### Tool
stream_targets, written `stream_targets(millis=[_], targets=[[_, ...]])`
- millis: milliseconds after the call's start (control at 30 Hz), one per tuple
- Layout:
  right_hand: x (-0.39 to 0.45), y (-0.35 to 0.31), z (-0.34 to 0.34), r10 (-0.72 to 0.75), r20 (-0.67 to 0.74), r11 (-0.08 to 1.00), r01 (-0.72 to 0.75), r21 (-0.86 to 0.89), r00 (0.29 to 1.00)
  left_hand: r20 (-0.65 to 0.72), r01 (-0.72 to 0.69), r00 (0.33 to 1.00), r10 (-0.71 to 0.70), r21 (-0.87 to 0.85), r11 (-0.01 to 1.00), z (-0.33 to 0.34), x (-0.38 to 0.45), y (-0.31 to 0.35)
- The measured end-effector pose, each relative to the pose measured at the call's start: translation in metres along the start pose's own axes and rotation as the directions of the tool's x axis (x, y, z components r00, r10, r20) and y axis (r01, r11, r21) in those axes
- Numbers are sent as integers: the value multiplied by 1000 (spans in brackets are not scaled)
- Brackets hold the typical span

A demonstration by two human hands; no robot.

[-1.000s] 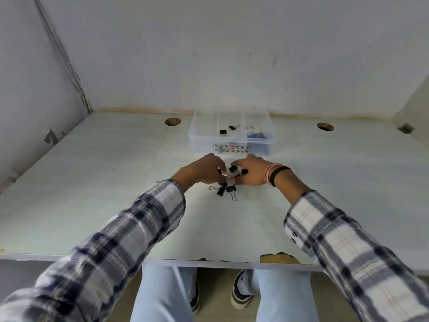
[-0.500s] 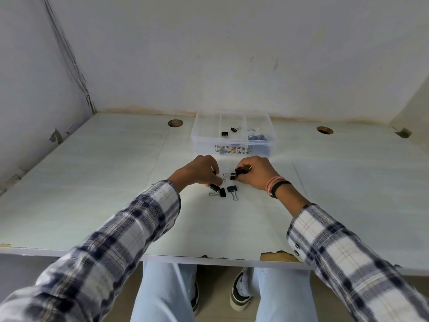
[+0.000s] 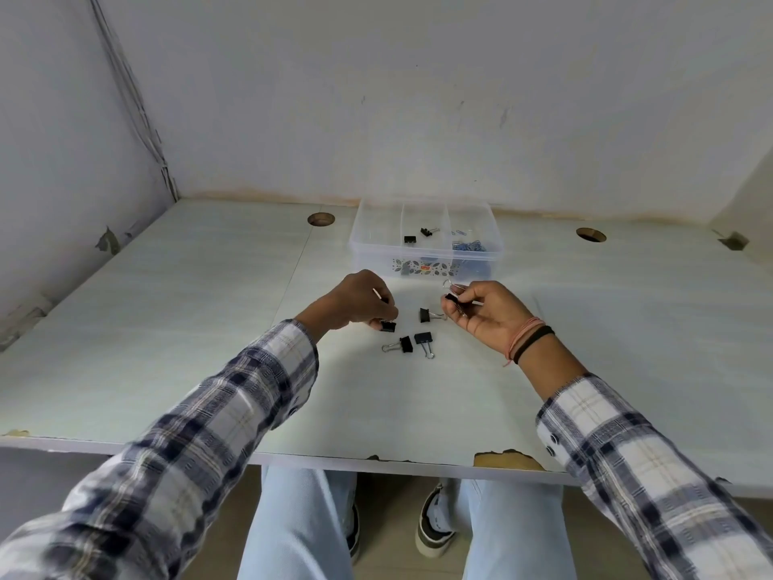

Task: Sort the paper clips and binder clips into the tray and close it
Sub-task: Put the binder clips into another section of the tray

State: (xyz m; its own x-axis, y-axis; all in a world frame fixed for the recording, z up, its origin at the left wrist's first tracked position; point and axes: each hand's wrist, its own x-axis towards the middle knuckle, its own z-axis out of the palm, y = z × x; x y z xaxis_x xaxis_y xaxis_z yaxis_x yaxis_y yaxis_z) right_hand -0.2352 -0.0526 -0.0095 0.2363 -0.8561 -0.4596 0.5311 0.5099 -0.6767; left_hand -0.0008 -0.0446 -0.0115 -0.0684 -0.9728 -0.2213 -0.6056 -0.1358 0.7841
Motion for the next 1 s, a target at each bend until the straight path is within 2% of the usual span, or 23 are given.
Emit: stream_targets(millis=[167,300,400,467,533,633,700,767,833,900,1000], targets=[[3,-2,0,42,-15,999,-43,-8,999,-1,-11,1000,11,-329,944,-6,-1,10],[10,-4,1,39,-31,993,-42,-109,999,21,48,999,-44,-586,809,-9,3,20],[11,-4,5,-16,12,948,19,-317,1000,33,36,999,-20,-619,785,-5,7,20],[11,-3,10,-50,24,930,55,-363,998,37,39,999,-20,-628,778,-3,8,20],[11,-4,16,-63,34,945,71,-321,997,43,55,998,-36,-693,719,-1,10,22],[15,-9,24,-30,9,992,31,-121,1000,91,130,990,-103,-867,481,0,13,27],[18,-16,28,-27,-5,1000,27,15,1000,113,159,983,-147,-923,351,-2,17,31],[20,-29,36,-36,8,998,35,52,999,103,151,981,-166,-939,310,-6,24,40],[23,-47,49,-56,-8,998,56,26,998,71,119,984,-162,-942,314,-13,33,55],[31,-65,62,-94,-36,996,94,0,995,21,76,988,-151,-927,367,-20,46,74],[41,-85,84,-70,-1,993,70,-99,998,-63,32,988,-138,-805,592,-29,66,98]])
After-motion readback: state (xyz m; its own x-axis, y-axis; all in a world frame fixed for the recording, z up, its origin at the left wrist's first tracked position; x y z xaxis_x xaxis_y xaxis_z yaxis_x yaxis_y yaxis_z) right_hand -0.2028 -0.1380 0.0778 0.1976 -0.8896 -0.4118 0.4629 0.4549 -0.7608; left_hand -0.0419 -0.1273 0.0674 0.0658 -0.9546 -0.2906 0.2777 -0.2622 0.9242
